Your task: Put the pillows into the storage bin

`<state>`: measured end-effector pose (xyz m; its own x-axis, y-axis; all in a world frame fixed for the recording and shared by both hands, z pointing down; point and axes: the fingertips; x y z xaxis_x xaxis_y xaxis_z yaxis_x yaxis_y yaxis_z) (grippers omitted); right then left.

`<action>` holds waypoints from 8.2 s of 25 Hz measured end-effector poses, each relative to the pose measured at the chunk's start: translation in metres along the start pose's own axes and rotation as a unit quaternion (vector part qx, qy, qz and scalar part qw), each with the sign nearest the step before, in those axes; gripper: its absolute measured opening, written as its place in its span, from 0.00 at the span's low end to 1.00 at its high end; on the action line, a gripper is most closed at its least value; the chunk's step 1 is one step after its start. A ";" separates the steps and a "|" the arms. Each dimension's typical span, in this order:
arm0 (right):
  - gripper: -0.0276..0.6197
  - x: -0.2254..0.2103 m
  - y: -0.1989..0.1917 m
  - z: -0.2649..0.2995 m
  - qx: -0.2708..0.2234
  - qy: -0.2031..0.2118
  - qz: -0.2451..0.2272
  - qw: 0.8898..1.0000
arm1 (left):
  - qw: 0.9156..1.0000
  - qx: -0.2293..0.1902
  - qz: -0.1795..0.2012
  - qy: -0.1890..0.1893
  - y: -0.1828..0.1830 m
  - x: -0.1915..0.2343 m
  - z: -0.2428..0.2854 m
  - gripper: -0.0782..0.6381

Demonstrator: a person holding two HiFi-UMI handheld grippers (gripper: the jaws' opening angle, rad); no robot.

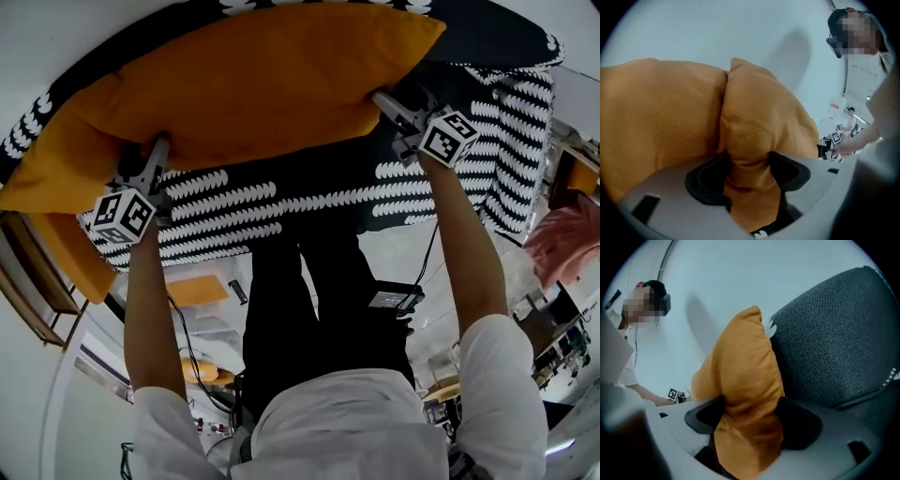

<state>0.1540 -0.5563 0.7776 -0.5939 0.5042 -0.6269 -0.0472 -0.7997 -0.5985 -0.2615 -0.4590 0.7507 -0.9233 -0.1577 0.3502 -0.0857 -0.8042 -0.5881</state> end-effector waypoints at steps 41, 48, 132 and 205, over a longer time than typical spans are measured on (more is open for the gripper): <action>0.13 0.344 0.077 -0.280 -0.147 -0.058 -0.155 0.975 | 0.976 -0.189 0.060 -0.088 0.046 -0.196 -0.340 0.22; 0.13 0.415 0.076 -0.356 -0.207 -0.024 -0.181 0.961 | 0.961 -0.238 0.128 -0.061 0.058 -0.254 -0.439 0.22; 0.10 0.722 -0.746 0.037 0.194 0.027 0.131 0.972 | 0.978 0.067 -0.141 0.142 -0.778 0.182 -0.710 0.22; 0.32 0.727 -0.181 -0.365 -0.219 0.014 -0.349 0.911 | 0.914 -0.390 0.060 0.097 -0.246 -0.253 -0.752 0.40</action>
<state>0.0239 0.0742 0.2483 -0.5204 0.8535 -0.0263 -0.0769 -0.0776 -0.9940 -0.2882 0.2096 0.2582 -0.9861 -0.0519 0.1577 -0.1504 -0.1239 -0.9808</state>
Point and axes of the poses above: the fingertips, and each gripper's own axes: z forward along the fingers, x to its left, y out of its top, and after that the axes turned 11 degrees about x, right-handed
